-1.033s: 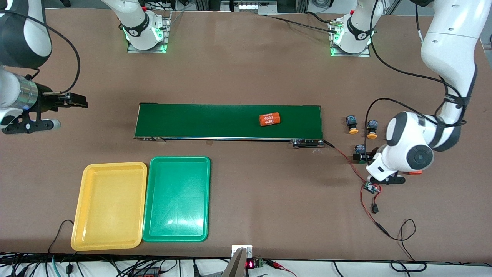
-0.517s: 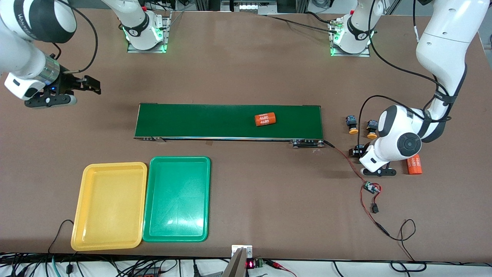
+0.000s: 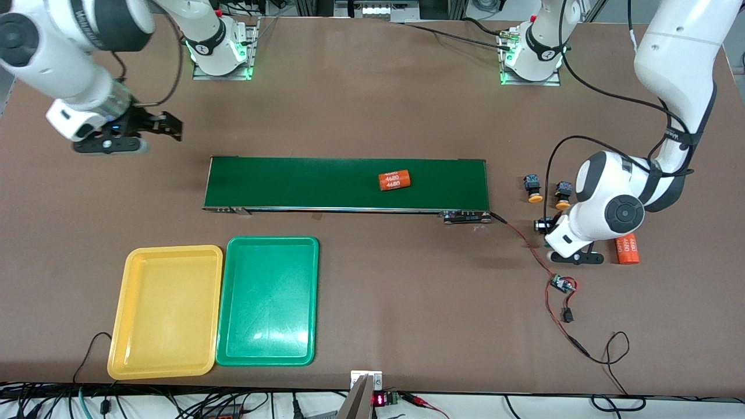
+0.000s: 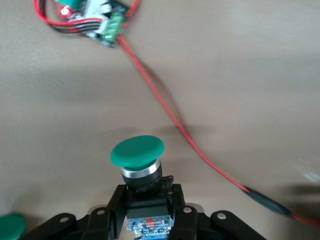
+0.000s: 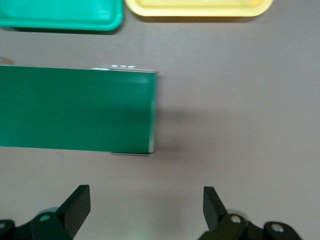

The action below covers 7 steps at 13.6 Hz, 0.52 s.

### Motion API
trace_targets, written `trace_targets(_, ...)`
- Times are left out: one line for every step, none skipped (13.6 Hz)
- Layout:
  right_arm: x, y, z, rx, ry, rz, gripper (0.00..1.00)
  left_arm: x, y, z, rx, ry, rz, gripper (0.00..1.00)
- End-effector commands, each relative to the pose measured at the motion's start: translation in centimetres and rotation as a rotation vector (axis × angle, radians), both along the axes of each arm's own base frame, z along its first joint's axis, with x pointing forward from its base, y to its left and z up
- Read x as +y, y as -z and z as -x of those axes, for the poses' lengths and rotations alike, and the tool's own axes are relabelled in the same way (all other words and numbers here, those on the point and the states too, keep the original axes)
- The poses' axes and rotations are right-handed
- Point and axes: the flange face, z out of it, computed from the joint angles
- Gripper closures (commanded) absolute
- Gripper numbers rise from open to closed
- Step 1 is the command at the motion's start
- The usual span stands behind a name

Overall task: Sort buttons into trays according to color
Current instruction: 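Place the green button on the belt with the left gripper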

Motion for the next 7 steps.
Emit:
trace_targets(5.2, 0.7, 0.8, -0.028, 0.037, 0.003, 0.00, -5.8, -6.3, 0.0, 0.046, 0.067, -0.007, 0.85)
trace_targets(7.3, 1.2, 0.7, -0.031, 0.037, 0.005, 0.00, -9.1, -7.3, 0.8, 0.059, 0.106, 0.019, 0.85)
trace_targets(8.9, 1.6, 0.8, -0.030, 0.054, 0.010, 0.00, -12.0, -7.9, 1.7, 0.059, 0.120, 0.036, 0.84)
trace_targets(10.5, 2.0, 1.0, -0.038, 0.078, 0.012, 0.00, -14.7, -8.2, 2.8, 0.066, 0.115, 0.047, 0.82)
trace_targets(11.9, 2.7, 1.4, -0.036, 0.082, 0.017, 0.00, -17.3, -8.3, 4.1, 0.075, 0.099, 0.058, 0.82)
trace_targets(13.0, 3.4, 1.6, -0.030, 0.071, 0.021, 0.00, -20.2, -8.5, 5.4, 0.080, 0.049, 0.062, 0.82)
trace_targets(13.4, 3.6, 1.6, -0.034, 0.065, 0.019, 0.00, -22.2, -7.9, 6.6, 0.094, 0.023, 0.061, 0.82)
